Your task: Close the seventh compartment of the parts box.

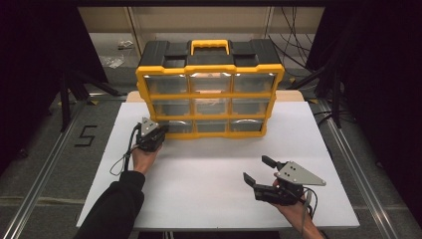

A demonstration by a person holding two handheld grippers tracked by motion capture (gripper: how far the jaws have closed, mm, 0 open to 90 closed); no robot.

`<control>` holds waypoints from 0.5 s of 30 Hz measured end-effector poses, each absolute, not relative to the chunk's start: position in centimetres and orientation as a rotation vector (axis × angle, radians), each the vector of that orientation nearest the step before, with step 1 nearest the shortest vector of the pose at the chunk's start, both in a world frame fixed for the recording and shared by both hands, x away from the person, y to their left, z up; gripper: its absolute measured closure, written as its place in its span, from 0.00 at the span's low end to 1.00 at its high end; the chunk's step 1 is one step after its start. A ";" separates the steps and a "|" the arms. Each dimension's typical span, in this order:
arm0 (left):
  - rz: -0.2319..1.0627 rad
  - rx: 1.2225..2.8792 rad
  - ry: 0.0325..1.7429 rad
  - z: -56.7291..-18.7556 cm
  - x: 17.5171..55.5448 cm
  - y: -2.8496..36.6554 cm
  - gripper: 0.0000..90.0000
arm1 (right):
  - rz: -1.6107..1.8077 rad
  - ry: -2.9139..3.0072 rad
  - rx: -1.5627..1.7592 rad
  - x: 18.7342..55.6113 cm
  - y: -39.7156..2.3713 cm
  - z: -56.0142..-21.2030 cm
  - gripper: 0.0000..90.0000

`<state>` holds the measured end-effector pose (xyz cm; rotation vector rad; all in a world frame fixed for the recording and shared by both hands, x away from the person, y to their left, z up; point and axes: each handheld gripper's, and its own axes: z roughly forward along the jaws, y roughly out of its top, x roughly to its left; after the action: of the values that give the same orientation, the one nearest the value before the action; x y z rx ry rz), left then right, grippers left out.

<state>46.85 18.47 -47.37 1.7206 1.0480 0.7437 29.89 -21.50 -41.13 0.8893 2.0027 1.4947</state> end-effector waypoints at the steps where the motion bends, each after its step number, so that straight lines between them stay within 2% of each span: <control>1: 0.742 1.718 1.049 -47.4 46.9 18.5 1.00 | 1.497 2.002 0.886 29.9 -21.5 -41.1 0.24; 15: 0.748 1.714 1.057 -47.4 46.9 18.7 1.00 | 1.497 2.000 0.891 29.9 -21.6 -41.1 0.24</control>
<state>46.91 18.67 -47.36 1.7143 1.0566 0.7482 29.88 -21.57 -41.08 0.8906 2.0002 1.4970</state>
